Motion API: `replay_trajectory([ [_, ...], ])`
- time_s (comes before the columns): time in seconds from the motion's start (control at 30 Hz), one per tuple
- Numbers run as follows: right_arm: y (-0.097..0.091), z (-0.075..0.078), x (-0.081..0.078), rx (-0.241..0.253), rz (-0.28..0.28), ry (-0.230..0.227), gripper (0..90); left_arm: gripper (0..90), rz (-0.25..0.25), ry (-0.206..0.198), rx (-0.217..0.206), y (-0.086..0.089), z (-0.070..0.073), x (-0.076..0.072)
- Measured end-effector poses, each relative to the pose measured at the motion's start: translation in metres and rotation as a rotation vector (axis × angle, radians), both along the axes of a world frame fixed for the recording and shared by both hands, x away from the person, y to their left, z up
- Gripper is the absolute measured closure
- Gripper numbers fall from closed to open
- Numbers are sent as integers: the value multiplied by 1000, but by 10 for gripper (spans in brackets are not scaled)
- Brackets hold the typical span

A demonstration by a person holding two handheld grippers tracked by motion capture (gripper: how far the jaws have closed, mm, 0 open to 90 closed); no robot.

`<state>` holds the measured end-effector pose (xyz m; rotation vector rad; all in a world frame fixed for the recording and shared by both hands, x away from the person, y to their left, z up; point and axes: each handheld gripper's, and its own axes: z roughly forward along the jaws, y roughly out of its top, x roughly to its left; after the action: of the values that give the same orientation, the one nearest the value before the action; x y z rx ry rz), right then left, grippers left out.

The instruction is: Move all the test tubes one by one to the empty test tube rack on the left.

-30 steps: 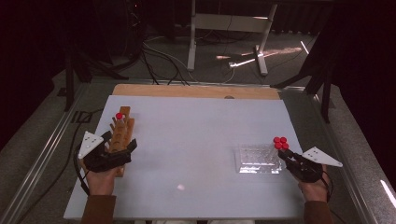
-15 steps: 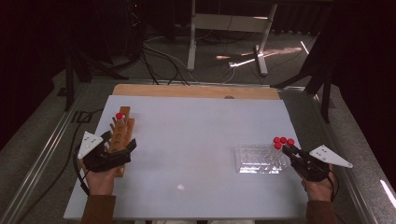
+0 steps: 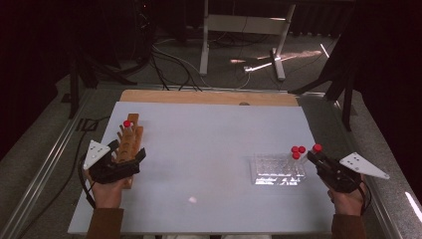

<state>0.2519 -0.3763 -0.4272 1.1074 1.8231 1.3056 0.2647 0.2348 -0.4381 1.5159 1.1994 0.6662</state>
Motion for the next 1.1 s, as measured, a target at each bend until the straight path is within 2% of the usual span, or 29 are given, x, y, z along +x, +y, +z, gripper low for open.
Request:
replay_trajectory([
  [0.2, 7, 9, -3, -4, 49, 1, 740, 8, 10, -10, -5, 1, 2, -1],
  [0.4, 18, 12, -3, 8, 116, 17, 740, 11, -2, -29, -8, -3, 7, -3],
  [0.83, 60, 6, 4, 24, 245, 44, 739, 11, -76, -36, -15, -22, 14, -6],
  [1.1, 88, 5, 6, 31, 322, 50, 739, 11, -124, -25, 5, -39, 16, -6],
])
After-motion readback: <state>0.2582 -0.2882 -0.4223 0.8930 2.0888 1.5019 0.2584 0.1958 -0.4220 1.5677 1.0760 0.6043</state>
